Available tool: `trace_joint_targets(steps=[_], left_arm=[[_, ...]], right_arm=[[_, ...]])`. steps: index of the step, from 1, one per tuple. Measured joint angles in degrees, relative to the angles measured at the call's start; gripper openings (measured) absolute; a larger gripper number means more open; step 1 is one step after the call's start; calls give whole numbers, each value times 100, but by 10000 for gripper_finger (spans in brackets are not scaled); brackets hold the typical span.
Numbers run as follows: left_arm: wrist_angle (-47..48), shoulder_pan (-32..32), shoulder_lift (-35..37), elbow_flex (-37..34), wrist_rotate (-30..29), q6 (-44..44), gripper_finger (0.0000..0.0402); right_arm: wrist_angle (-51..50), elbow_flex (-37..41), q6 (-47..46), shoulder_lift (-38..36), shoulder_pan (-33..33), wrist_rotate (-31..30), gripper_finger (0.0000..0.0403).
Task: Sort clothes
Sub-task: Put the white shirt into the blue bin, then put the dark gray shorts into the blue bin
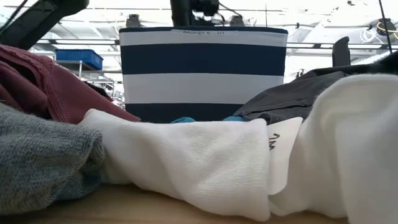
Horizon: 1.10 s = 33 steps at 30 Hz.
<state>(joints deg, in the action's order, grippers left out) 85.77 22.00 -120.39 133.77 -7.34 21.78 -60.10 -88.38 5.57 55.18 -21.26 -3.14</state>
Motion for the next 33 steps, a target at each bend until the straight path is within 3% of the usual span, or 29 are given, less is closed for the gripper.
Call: trace_joint_targets(steps=[8, 13, 16, 18, 21, 28, 33], left_arm=[[-390, 44, 1185, 123, 585, -192, 149], [-483, -15, 2038, 125, 1557, -603, 163], [-424, -206, 2433, 101, 2175, -945, 164], [-404, -490, 2617, 95, 2290, -1112, 164], [-394, -1090, 2784, 92, 2298, -1375, 164], [-369, -2882, 2741, 86, 1454, -1856, 164], [-187, -3927, 2569, 84, 831, -2112, 164]], right_arm=[[39, 0, 3, 0, 0, 2, 196], [162, 0, -351, 43, 0, 62, 196], [163, 0, -706, 157, -4, 588, 196], [68, 0, -717, 276, 2, 1133, 196], [-139, 0, -780, 500, 170, 1650, 196], [-219, 0, -1276, 987, 1211, 1639, 196], [70, 111, -1923, 1231, 2413, 711, 196]])
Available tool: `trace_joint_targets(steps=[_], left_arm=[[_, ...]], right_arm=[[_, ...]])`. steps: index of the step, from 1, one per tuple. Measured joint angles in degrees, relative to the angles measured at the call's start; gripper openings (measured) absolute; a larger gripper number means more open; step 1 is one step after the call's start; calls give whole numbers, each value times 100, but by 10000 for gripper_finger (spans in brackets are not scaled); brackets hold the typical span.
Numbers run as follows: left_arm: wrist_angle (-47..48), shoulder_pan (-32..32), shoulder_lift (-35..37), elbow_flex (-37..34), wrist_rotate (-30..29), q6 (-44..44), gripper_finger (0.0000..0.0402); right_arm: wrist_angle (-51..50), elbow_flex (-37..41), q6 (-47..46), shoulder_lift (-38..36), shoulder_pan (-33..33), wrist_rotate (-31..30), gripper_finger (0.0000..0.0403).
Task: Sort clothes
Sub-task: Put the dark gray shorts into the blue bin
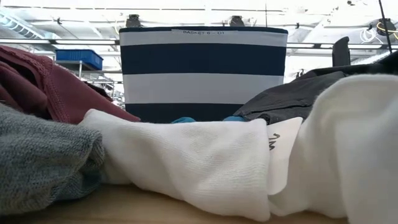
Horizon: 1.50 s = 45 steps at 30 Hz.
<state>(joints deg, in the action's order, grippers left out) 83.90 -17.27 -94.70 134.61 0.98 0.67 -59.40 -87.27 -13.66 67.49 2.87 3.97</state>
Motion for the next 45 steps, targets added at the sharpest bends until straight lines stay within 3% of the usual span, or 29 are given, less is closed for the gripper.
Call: trace_joint_targets(steps=[10, 14, 17, 25, 35, 38, 42, 45], left_arm=[[30, -1565, -435, -2, -888, -723, 164], [-272, -2101, -716, -2, -1278, -896, 164], [-717, -2419, -958, -2, -1650, -781, 164], [-2104, -2566, -1563, -2, -1772, -137, 164], [-3240, -1803, -2353, -2, 50, 391, 164], [-3642, -1635, -2560, -2, 331, 561, 164], [-3809, -1446, -2756, -2, 55, 514, 164], [-3686, -1382, -2868, -2, -939, 220, 164]], right_arm=[[2671, 1781, -2067, 104, 2345, -1303, 196], [3856, 2408, -2477, 408, 3005, -1730, 196], [4163, 2499, -2466, 795, 3304, -2086, 196], [4118, 2499, -2249, 1643, 3352, -2524, 196], [3821, 2499, -1992, 1955, 3318, -2982, 196], [3574, 2499, -1996, 1928, 3318, -2978, 196], [3058, 2499, -2073, 1923, 3359, -2954, 196], [2596, 2499, -2193, 1918, 3366, -2946, 196]])
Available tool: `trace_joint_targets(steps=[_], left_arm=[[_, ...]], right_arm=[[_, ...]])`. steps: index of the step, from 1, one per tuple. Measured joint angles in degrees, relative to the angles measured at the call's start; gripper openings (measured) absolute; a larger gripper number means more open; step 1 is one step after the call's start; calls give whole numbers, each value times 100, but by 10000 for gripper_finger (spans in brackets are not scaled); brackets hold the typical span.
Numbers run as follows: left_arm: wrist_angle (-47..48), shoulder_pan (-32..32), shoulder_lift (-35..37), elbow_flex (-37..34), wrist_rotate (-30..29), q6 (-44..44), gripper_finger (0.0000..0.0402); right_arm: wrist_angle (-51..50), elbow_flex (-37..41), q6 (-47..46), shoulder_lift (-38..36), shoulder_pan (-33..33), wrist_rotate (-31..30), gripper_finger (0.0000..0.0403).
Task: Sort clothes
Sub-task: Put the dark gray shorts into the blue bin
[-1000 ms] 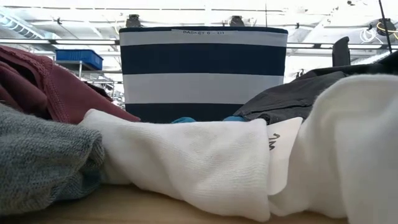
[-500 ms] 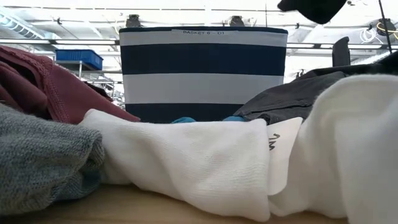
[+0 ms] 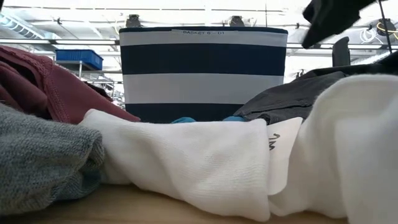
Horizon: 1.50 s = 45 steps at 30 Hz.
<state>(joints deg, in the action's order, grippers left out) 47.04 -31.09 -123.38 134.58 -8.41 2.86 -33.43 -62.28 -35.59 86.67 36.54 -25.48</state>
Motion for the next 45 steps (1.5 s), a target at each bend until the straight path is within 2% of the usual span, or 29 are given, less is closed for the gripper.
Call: trace_joint_targets(steps=[2, 5, 12, 16, 18, 20, 22, 29, 33, 35, 38, 45], left_arm=[[249, 7, -37, 0, -462, -107, 164], [724, -12, -29, 0, -740, -120, 164], [1574, 79, 195, 0, -932, -157, 164], [1659, 103, 441, 0, -931, -44, 164], [1656, 108, 666, -218, -932, -21, 164], [1495, 129, 1066, -820, -944, -128, 164], [911, 135, 1667, -1813, -1058, -351, 164], [-2946, 225, 4360, -6055, -1126, -700, 164], [-4761, 314, 5484, -7890, -1167, -854, 164], [-5237, 352, 5868, -8530, -1116, -1041, 164], [-5616, 374, 6193, -9131, -995, -1287, 164], [-5658, 245, 6243, -9412, -694, -1450, 164]], right_arm=[[-273, 0, -16, 0, 17, 7, 196], [-495, 0, 66, 0, 32, 1, 196], [-731, 0, 319, -145, 11, 5, 196], [-952, 0, 350, -401, -18, -16, 196], [-1034, 0, 368, -547, -55, -15, 196], [-1033, 0, 371, -702, -69, -21, 196], [-1027, 0, 381, -857, -75, -36, 196], [-917, 0, 596, -1194, -236, -305, 196], [-240, 0, 497, -1099, -497, 204, 196], [152, 0, 543, -915, -592, 505, 196], [460, 0, 633, -548, -732, 751, 196], [513, 1, 487, 203, -1188, 1203, 196]])
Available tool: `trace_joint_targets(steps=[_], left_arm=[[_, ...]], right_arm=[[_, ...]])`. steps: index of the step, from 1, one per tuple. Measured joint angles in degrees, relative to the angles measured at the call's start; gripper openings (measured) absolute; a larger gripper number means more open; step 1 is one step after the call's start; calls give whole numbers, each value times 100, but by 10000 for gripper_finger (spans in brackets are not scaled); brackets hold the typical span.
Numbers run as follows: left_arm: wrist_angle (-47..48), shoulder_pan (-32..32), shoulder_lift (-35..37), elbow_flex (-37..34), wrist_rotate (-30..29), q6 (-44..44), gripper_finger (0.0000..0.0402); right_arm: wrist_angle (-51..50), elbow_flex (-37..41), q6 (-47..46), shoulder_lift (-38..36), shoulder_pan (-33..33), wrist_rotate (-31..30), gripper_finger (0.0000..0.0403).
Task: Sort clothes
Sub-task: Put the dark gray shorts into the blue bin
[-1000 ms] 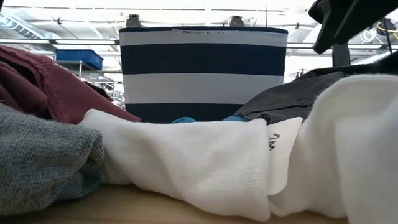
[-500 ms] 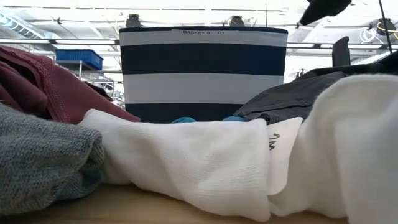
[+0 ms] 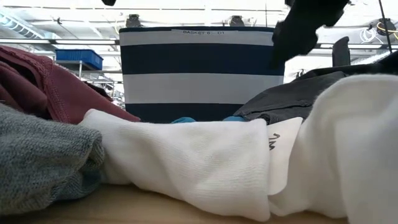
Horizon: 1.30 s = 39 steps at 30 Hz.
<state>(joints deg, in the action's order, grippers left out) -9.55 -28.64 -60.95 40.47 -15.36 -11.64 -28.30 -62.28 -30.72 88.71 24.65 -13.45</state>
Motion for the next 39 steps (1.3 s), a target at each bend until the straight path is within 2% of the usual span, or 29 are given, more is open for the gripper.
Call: trace_joint_targets(steps=[14, 17, 21, 23, 27, 33, 39], left_arm=[[6, -151, -170, 0, 40, 46, 164], [9, -149, -170, 0, 42, 48, 164], [20, -149, -170, 0, 42, 54, 164], [20, -151, -170, 0, 42, 54, 164], [25, -151, -170, 0, 44, 82, 164], [27, -156, -170, 0, 44, 147, 164], [48, -156, -170, 0, 44, 159, 164]], right_arm=[[-138, -1, 41, 863, -327, 500, 189], [-142, -1, 6, 935, -327, 492, 149], [-208, -27, 48, 916, -327, 466, 40], [-282, -164, 191, 902, -324, 438, 13], [-1245, -839, 369, 872, -322, 121, 3], [-3493, -2643, 525, 850, -127, -926, 1], [-4932, -4244, 355, 843, 268, -1937, 0]])
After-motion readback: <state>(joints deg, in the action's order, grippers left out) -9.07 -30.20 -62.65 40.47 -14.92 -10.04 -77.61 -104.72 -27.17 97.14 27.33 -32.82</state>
